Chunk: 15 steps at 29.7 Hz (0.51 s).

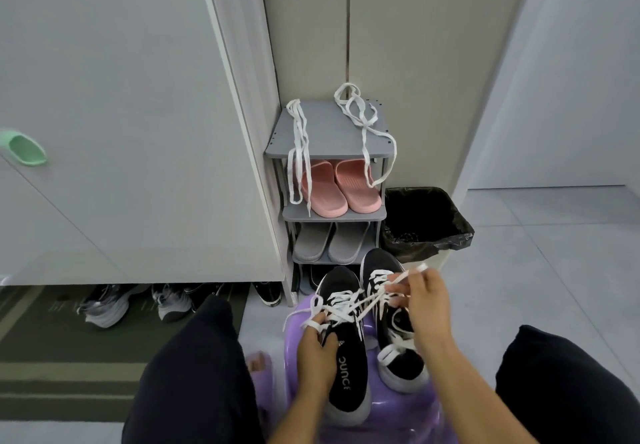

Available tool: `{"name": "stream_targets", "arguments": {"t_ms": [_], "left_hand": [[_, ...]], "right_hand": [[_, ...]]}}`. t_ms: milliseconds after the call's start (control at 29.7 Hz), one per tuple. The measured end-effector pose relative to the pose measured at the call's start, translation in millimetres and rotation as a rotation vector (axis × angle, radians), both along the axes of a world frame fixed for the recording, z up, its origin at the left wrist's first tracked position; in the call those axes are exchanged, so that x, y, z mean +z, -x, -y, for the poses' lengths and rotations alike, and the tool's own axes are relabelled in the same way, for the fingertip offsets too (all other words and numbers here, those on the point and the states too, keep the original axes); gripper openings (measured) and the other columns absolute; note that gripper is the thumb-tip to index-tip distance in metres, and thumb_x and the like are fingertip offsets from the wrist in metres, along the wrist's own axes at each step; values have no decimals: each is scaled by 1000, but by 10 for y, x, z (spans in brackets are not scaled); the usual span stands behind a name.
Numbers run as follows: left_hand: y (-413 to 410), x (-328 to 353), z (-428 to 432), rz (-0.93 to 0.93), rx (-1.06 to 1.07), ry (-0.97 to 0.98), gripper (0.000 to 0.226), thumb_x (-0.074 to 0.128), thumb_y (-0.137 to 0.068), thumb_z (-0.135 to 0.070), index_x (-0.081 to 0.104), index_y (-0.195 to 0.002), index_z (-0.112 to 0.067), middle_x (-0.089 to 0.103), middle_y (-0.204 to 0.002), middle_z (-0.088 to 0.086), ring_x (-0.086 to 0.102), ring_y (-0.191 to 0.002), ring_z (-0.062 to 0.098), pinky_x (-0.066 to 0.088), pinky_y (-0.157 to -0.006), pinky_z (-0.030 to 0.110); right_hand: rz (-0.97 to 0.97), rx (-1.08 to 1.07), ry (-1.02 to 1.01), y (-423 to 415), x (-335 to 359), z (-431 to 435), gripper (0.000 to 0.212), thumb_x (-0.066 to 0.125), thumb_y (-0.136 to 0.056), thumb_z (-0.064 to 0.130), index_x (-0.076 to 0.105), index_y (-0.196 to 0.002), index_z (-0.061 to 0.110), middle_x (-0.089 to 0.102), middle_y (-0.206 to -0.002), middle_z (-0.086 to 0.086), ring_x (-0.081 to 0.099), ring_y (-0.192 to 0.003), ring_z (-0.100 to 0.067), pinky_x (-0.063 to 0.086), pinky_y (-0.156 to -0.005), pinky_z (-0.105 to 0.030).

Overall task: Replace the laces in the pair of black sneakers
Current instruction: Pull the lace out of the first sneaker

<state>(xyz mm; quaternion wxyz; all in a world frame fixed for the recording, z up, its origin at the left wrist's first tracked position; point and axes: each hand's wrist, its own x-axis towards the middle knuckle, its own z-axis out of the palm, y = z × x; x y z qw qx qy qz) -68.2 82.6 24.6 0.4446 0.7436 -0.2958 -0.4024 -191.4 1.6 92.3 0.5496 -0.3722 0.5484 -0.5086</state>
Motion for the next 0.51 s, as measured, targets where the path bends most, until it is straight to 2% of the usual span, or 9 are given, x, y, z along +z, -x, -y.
{"name": "stream_targets", "arguments": {"t_ms": [101,202,270,303,371,506], "left_hand": [[-25,-25,-3,-54,9,-15,41,52,-90,2,51,-129,-9,59,-121,6,54,-111,18,40,-96,22],[-58,16,17,-83,-17,1,39,54,-86,7,52,-120,-12,59,-116,10,56,-105,20,40,-90,20],[-95,9,24,-100,-22,16,41,56,-83,10,48,-107,-22,61,-111,10,58,-102,21,42,-90,24],[-112,-16,23,-94,-16,20,42,58,-81,10,48,-103,-23,61,-110,10,59,-104,22,44,-92,27],[-136,-64,6,-71,-24,19,41,62,-79,9,49,-103,-21,61,-110,9,58,-106,23,44,-95,29],[-157,-119,52,-59,-65,3,38,63,-81,6,50,-105,-20,62,-112,11,58,-107,25,44,-98,36]], "right_hand": [[-192,211,-35,-4,-15,-16,21,48,-96,16,47,-77,8,60,-70,-10,56,-60,-21,45,-48,-23],[-650,529,-52,-171,-251,-186,32,58,-89,19,39,-63,15,55,-62,-4,51,-53,-16,43,-49,-22],[-918,577,2,-275,-363,-220,39,60,-86,21,36,-55,17,50,-55,1,49,-54,-18,44,-57,-28],[-955,567,-7,-302,-394,-214,40,59,-86,20,36,-53,17,50,-54,1,48,-53,-18,45,-59,-30],[-883,515,-31,-319,-412,-216,38,58,-85,15,39,-53,18,53,-52,1,47,-45,-13,45,-56,-32],[-701,359,-42,-150,-190,-82,33,55,-90,14,47,-58,15,54,-50,1,43,-38,-4,37,-48,-24]]}}
